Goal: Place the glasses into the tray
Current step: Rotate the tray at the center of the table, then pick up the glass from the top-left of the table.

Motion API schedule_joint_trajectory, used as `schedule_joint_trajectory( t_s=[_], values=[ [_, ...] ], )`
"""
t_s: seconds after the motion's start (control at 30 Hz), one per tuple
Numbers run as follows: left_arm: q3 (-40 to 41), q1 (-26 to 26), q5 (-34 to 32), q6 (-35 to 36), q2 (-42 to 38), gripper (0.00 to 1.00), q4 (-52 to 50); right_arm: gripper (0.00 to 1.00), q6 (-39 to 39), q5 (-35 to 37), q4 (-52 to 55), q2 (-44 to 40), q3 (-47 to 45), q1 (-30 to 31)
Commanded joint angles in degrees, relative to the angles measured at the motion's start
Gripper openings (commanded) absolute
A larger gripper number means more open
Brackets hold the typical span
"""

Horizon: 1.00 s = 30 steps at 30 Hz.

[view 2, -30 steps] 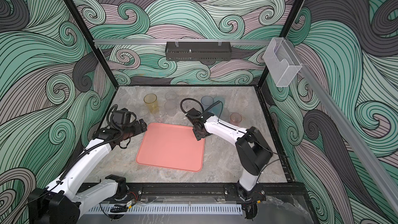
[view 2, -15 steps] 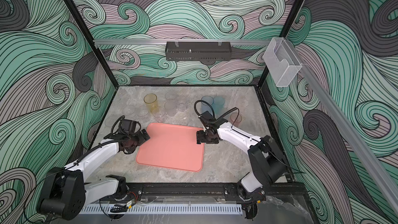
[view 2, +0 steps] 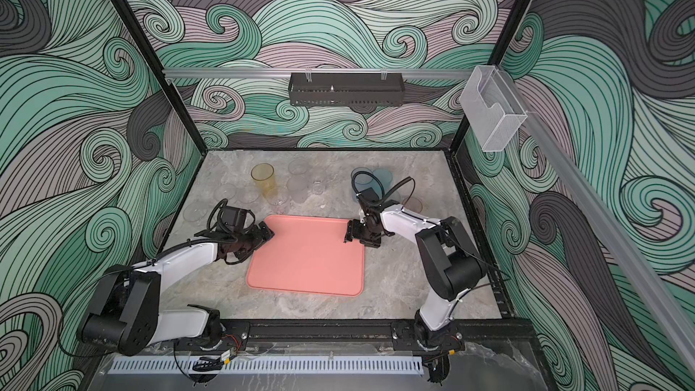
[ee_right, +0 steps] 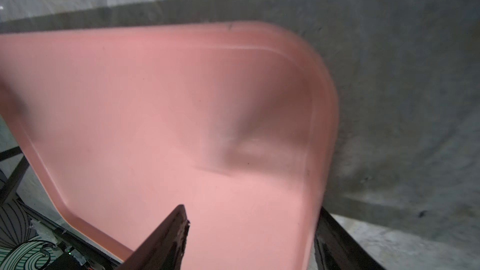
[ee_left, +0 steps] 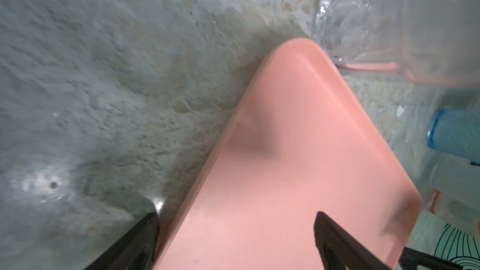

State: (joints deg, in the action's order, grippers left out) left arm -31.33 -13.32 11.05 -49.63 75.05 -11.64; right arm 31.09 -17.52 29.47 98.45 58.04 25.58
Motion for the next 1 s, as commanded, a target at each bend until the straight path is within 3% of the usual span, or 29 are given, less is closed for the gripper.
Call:
schedule_joint_trajectory(
  t_s=[0.0, 0.17, 0.33, 0.53, 0.63, 0.8, 0.9, 0.97],
  values=[
    [4.2, -1.8, 5.5, -6.1, 0.4, 0.96, -3.4, 0.74, -3.4, 2.5, 2.1, 0.6, 2.5, -1.2],
    [-0.7, -1.7, 2.3, -1.1, -5.5, 0.96, -12.1, 0.73, -6.8, 6.6, 6.2, -0.4, 3.6, -1.3],
    [-8.5, -0.9, -2.0, 7.7, -10.7, 0.97, -22.1, 0.76, -8.1, 12.8, 11.4, -9.9, 2.3, -1.3],
    [-16.8, -0.3, -7.3, 16.9, -15.4, 0.96, -21.9, 0.75, -11.2, 19.4, 19.0, -17.5, 11.7, -1.3],
    [-22.3, -0.2, -8.4, 22.8, -16.1, 0.92, -16.9, 0.73, -9.3, 17.4, 19.2, -18.0, 15.9, -1.3],
    [-37.5, 3.6, -10.9, 27.9, -3.9, 0.87, -21.1, 0.70, -4.8, 12.5, 13.2, -15.4, 16.9, 2.1],
    [-47.7, 7.9, -3.1, 28.1, 6.9, 0.61, -27.0, 0.69, -6.3, 15.0, 14.1, -12.7, 19.2, 7.5],
    [-53.4, 9.6, -0.8, 29.2, 13.5, 0.57, -29.4, 0.69, -6.7, 14.8, 14.8, -11.3, 20.1, 10.8]
  ],
)
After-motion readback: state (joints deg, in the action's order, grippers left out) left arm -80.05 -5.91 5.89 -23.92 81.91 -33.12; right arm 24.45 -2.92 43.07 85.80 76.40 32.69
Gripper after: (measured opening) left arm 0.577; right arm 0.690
